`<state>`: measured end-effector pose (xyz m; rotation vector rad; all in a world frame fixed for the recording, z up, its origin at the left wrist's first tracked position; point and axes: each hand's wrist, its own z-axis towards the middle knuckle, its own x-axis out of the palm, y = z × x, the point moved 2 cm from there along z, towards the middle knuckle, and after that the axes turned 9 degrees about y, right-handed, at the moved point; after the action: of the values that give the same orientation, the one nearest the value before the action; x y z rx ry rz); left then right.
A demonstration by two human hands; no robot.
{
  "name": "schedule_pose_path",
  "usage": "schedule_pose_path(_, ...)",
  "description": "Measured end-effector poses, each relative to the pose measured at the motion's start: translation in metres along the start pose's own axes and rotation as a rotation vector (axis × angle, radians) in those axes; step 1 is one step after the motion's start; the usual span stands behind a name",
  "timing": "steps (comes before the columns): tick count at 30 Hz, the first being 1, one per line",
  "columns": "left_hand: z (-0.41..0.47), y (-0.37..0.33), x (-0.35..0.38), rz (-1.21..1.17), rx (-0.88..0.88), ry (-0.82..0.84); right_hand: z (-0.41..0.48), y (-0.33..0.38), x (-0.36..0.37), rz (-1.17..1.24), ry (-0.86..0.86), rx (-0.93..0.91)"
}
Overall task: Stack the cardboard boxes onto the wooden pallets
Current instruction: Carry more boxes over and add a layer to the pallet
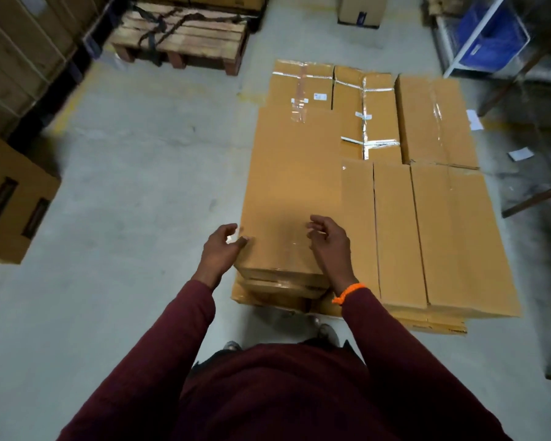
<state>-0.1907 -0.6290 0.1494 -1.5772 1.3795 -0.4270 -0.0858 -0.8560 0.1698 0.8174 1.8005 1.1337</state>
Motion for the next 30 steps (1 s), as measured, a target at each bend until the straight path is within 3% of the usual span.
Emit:
schedule_pose_path(6,-0.018,0.014,-0.108,-0.059,0.060,0.020,-0.002,0.060,0.126,-0.058,0.172,-0.120)
schedule_pose_path(14,-0.018,0.050,-0.251,-0.255,0.036,-0.189,0.031,0.134,0.266,-0.176,0.342,-0.281)
schedule_pose_path(19,0.008,0.069,-0.344,-0.331,0.026,-0.285,0.077,0.171,0.382,-0.177,0.478,-0.285)
schedule_pose_path(30,0.044,0.089,-0.648,-0.505,-0.031,-0.657,0.191,0.338,0.695,-0.185,0.858,-0.255)
